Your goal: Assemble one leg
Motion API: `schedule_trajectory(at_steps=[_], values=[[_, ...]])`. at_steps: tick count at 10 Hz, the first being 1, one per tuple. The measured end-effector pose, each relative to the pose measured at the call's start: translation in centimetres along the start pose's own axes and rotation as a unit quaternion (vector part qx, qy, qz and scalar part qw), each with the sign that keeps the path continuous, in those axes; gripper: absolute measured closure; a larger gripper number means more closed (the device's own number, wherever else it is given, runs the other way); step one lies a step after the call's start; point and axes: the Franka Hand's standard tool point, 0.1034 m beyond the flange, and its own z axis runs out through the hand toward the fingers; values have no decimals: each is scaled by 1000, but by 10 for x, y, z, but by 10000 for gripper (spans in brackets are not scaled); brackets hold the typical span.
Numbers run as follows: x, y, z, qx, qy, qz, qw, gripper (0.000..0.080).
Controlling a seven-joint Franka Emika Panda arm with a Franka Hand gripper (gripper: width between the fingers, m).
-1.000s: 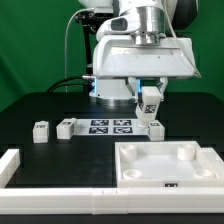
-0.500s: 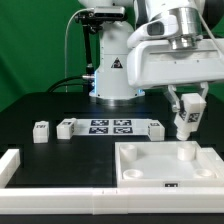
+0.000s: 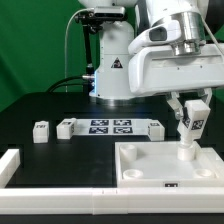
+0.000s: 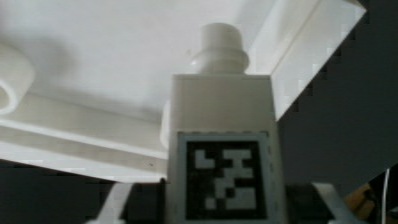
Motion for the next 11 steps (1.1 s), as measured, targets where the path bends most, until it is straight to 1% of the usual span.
schedule_trajectory(at_steps=[1, 2, 3, 4, 5, 7, 9, 10, 11], values=[[0, 0, 0, 0, 0, 0, 1000, 509], [1, -3, 1, 6, -10, 2, 1000, 509], [19, -9, 0, 21, -32, 3, 999, 509], [38, -4, 2, 24, -29, 0, 999, 509], [47, 1, 8, 25, -25, 2, 999, 509], [53, 8, 23, 26, -23, 9, 999, 509], [55, 17, 36, 26, -22, 2, 999, 509], [55, 15, 35, 27, -22, 2, 999, 509], [56, 18, 35, 21, -10, 0, 1000, 509]])
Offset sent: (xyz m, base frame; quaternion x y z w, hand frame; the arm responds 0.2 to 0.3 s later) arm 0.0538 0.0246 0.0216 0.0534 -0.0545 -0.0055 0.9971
